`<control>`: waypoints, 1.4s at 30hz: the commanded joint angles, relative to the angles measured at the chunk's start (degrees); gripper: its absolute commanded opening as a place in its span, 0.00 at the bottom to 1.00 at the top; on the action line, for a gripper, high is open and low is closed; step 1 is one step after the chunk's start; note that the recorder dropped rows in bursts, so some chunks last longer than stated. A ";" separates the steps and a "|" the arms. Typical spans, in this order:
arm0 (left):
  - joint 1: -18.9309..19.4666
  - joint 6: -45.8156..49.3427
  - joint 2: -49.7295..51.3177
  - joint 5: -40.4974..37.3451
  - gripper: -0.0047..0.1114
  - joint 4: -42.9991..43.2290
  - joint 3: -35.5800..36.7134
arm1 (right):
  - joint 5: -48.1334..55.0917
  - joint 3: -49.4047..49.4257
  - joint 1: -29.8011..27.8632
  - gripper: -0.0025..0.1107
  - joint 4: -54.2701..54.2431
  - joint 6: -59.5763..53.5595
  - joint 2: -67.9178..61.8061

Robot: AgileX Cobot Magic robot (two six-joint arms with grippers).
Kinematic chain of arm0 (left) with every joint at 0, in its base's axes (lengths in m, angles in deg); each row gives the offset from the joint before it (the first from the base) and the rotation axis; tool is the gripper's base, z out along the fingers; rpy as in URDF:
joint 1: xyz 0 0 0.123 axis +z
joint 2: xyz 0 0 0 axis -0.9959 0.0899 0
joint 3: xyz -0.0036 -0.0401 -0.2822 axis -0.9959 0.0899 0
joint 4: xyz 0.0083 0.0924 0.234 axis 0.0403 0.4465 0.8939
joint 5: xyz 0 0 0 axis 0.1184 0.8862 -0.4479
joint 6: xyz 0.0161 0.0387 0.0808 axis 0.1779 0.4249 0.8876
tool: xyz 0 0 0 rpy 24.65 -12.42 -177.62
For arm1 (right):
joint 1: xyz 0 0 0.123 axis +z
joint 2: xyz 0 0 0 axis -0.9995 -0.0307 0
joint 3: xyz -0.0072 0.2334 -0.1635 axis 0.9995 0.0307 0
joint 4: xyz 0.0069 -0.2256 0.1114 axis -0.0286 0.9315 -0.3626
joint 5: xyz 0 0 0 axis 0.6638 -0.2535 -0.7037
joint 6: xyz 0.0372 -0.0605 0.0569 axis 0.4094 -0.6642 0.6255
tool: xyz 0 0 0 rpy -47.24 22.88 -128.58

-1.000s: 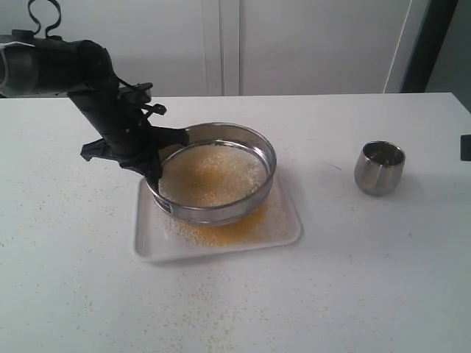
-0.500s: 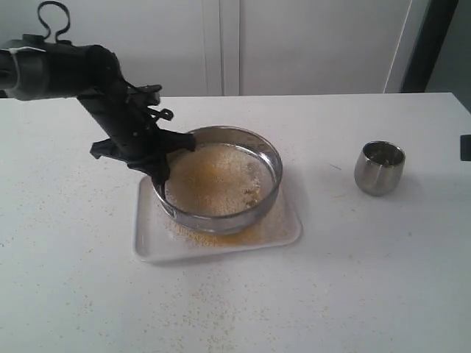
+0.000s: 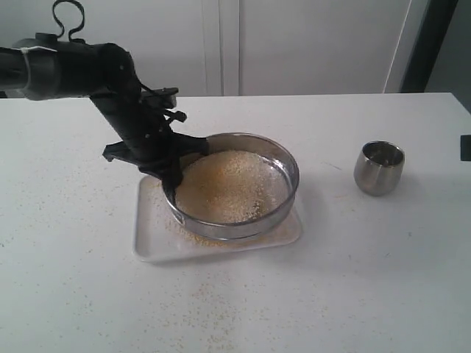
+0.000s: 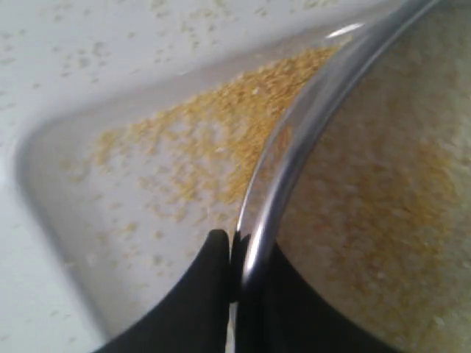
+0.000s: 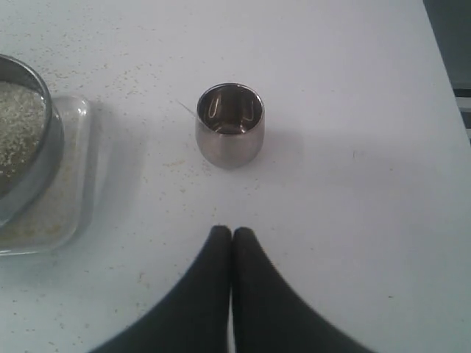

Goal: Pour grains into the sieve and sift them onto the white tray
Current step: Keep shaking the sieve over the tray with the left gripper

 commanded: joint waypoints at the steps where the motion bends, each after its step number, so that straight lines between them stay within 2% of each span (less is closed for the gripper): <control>1: 4.83 -3.67 -1.71 -0.44 0.04 -3.52 0.28 | -0.42 0.29 -0.16 0.02 -0.02 -0.13 0.32; 3: 2.08 3.59 -0.67 2.04 0.04 -10.07 0.79 | -0.42 0.29 -0.16 0.02 -0.02 -0.13 0.32; 6: -0.85 4.66 -0.59 2.09 0.04 -8.09 -0.10 | -0.42 0.29 -0.16 0.02 -0.02 -0.13 0.32; 8: -0.04 3.24 -1.54 -0.79 0.04 -1.16 -1.17 | -0.42 0.29 -0.16 0.02 -0.02 1.19 0.32; 10: 2.88 -5.43 -2.57 -2.31 0.04 4.87 -1.45 | -0.42 0.29 -0.16 0.02 -0.02 0.96 0.32; 11: 4.03 -8.45 -2.57 -2.42 0.04 4.37 -1.45 | -0.42 0.29 -0.16 0.02 -0.02 0.96 0.32; 13: 4.37 -5.78 -1.99 -1.37 0.04 -1.59 -1.35 | -0.42 0.29 -0.16 0.02 -0.02 0.96 0.32; 16: 0.59 1.21 -0.45 1.59 0.04 -9.21 -1.35 | -0.42 0.29 -0.16 0.02 -0.02 0.96 0.32; 19: -1.25 1.73 -0.71 1.90 0.04 -4.99 -2.59 | -0.42 0.29 -0.16 0.02 -0.02 0.96 0.32; 21: 0.63 -4.22 -1.31 -0.65 0.04 1.66 -3.34 | -0.42 0.29 -0.16 0.02 -0.02 0.96 0.32; 23: 3.08 -9.44 -1.43 -2.69 0.04 3.02 -3.32 | -0.42 0.29 -0.16 0.02 -0.02 0.96 0.32; 26: 3.42 -7.34 -0.31 -1.72 0.04 -4.06 -2.49 | -0.42 0.29 -0.16 0.02 -0.02 0.96 0.32; 28: 0.78 -3.35 0.67 1.66 0.04 -10.62 -2.52 | -0.42 0.29 -0.16 0.02 -0.02 0.96 0.32; 29: -0.69 -1.55 0.70 2.93 0.04 -11.10 -2.67 | -0.42 0.29 -0.16 0.02 -0.02 0.96 0.32; 31: -1.94 -0.50 0.59 2.11 0.04 -6.74 -3.97 | -0.42 0.29 -0.16 0.02 -0.02 0.96 0.32; 34: 0.67 -9.43 -0.35 -6.13 0.04 5.87 -4.14 | -0.42 0.29 -0.16 0.02 -0.02 0.96 0.32; 35: 2.04 -12.10 -0.45 -8.32 0.04 7.43 -4.04 | -0.42 0.29 -0.16 0.02 -0.02 0.96 0.32; 37: 3.52 -12.25 -0.45 -8.03 0.04 5.06 -3.45 | -0.42 0.29 -0.16 0.02 -0.02 0.96 0.32; 38: 3.32 -11.19 -0.45 -6.30 0.04 2.02 -3.15 | -0.42 0.29 -0.16 0.02 -0.02 0.96 0.32; 40: 0.45 -7.15 -0.04 -1.83 0.04 -2.96 -3.04 | -0.42 0.29 -0.16 0.02 -0.02 0.96 0.32; 42: -2.91 -6.22 0.29 1.98 0.04 -2.44 -3.04 | -0.42 0.29 -0.16 0.02 -0.02 0.96 0.32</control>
